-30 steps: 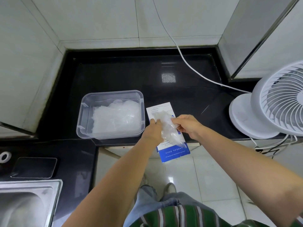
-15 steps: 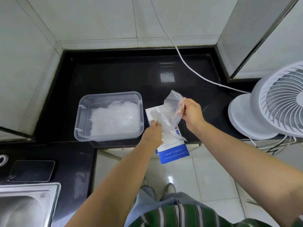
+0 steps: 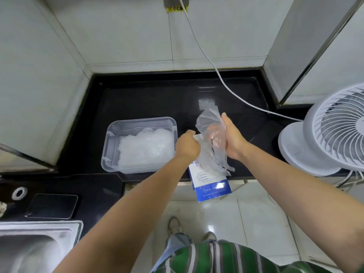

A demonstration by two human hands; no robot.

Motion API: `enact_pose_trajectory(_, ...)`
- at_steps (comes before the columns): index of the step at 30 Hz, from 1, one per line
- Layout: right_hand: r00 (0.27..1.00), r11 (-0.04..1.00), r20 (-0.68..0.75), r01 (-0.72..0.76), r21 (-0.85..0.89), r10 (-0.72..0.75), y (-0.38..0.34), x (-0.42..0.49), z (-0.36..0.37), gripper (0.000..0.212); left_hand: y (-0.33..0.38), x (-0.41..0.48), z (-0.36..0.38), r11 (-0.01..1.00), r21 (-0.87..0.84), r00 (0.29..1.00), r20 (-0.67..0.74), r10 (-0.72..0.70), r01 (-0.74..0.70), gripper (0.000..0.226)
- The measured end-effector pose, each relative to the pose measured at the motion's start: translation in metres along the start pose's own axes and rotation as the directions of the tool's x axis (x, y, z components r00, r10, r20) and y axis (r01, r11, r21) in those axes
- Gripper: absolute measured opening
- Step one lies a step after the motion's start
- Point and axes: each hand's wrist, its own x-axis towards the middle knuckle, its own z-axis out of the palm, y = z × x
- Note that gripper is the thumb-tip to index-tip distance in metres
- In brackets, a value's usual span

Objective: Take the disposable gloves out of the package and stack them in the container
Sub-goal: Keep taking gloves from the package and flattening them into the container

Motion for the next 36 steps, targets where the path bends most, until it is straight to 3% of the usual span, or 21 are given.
enact_pose_trajectory(3,1.0,0.993,-0.015,0.02,-0.113,-0.022,-0.005,0.001,0.009,0.064,0.009,0.001,-0.023,0.929,-0.371,0.983,-0.168,-0.075,0.008,0.03)
enact_pose_trajectory(5,0.999,0.984,0.022,0.032,-0.175,-0.028,-0.008,-0.001,0.018,0.063,0.011,-0.005,-0.041,0.784,-0.619,0.976,-0.191,-0.104,-0.038,0.022)
enact_pose_trajectory(6,0.998,0.977,0.059,0.04,-0.208,-0.028,-0.01,-0.001,0.025,0.061,0.009,-0.008,-0.053,0.75,-0.66,0.981,-0.173,-0.085,-0.051,0.024)
enact_pose_trajectory(10,0.979,0.943,0.199,0.032,-0.332,0.037,-0.015,-0.004,0.05,0.057,-0.005,-0.007,-0.08,0.851,-0.52,0.994,0.037,0.107,-0.073,0.045)
enact_pose_trajectory(15,0.982,0.904,0.172,0.005,-0.428,0.076,-0.019,-0.007,0.079,0.056,-0.028,-0.002,-0.097,0.805,-0.592,0.998,0.057,0.007,0.028,0.028)
enact_pose_trajectory(18,0.978,0.899,0.18,-0.019,-0.437,0.108,-0.016,-0.004,0.093,0.059,-0.045,-0.005,-0.106,0.858,-0.513,0.991,0.116,0.064,0.005,0.025)
enact_pose_trajectory(21,0.976,0.889,0.179,-0.029,-0.458,0.124,-0.015,0.0,0.108,0.06,-0.064,-0.007,-0.11,0.849,-0.526,0.995,0.047,0.09,-0.052,0.031)
enact_pose_trajectory(25,0.973,0.794,0.196,0.025,-0.608,0.12,-0.011,0.006,0.133,0.059,-0.077,-0.001,-0.114,0.825,-0.562,0.998,-0.027,0.052,-0.058,0.02)
enact_pose_trajectory(30,0.944,0.909,0.322,0.066,-0.411,0.077,-0.002,0.018,0.143,0.043,-0.097,0.01,-0.124,0.897,-0.44,0.98,-0.195,-0.043,-0.048,0.016)
enact_pose_trajectory(33,0.929,0.804,0.362,0.16,-0.573,0.073,-0.004,0.022,0.146,0.023,-0.119,0.013,-0.134,0.89,-0.454,0.966,-0.241,-0.094,-0.027,0.02)
enact_pose_trajectory(36,0.972,0.709,0.236,0.18,-0.682,-0.02,-0.005,0.031,0.145,0.019,-0.142,0.012,-0.139,0.912,-0.409,0.953,-0.261,-0.152,0.034,0.032)
